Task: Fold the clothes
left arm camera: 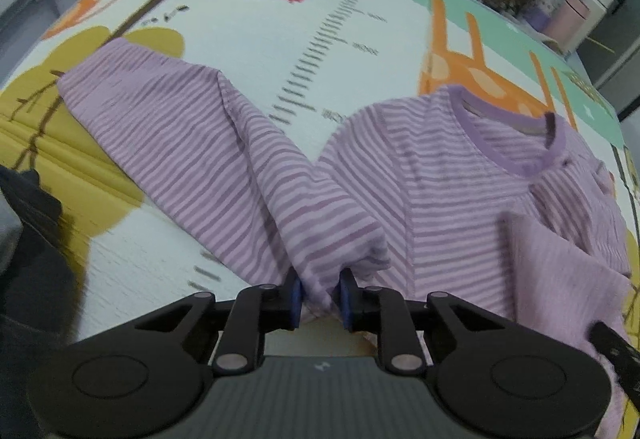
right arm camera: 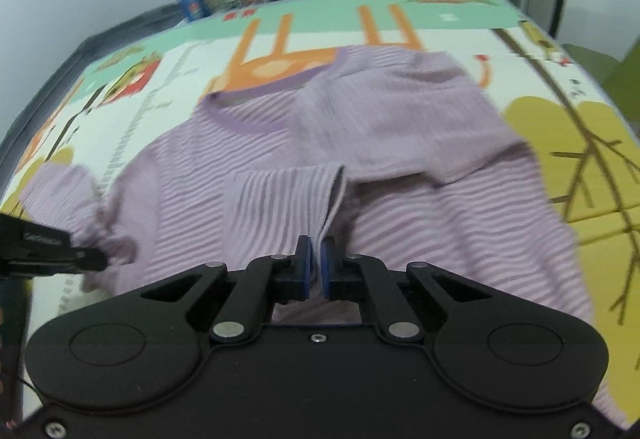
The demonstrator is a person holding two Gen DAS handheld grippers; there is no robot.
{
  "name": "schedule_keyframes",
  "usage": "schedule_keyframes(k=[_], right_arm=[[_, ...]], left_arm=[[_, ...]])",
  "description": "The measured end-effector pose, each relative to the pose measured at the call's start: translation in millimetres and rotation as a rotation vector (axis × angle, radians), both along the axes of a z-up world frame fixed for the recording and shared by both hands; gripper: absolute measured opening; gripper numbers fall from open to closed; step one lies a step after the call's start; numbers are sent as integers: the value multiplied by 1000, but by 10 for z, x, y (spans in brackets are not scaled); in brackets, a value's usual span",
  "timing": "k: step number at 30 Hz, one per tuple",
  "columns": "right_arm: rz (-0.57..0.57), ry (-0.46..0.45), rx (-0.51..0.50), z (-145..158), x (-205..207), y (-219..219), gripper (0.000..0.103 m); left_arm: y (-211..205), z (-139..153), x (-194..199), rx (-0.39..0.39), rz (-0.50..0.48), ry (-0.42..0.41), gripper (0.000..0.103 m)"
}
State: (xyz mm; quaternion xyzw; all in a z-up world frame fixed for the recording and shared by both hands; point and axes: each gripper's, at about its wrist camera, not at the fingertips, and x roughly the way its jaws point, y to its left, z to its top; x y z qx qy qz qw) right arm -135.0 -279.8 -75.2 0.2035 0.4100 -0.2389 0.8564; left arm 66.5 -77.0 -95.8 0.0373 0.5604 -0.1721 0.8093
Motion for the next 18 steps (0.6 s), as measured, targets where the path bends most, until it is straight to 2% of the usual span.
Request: schedule_keyframes(k=[7, 18], right_arm=[[-116, -11, -40, 94, -255, -395, 5], [-217, -11, -111, 169, -465, -755, 4]], left_arm=[[58, 66, 246, 53, 57, -70, 21], [110, 97, 586, 93, 113, -105, 21]])
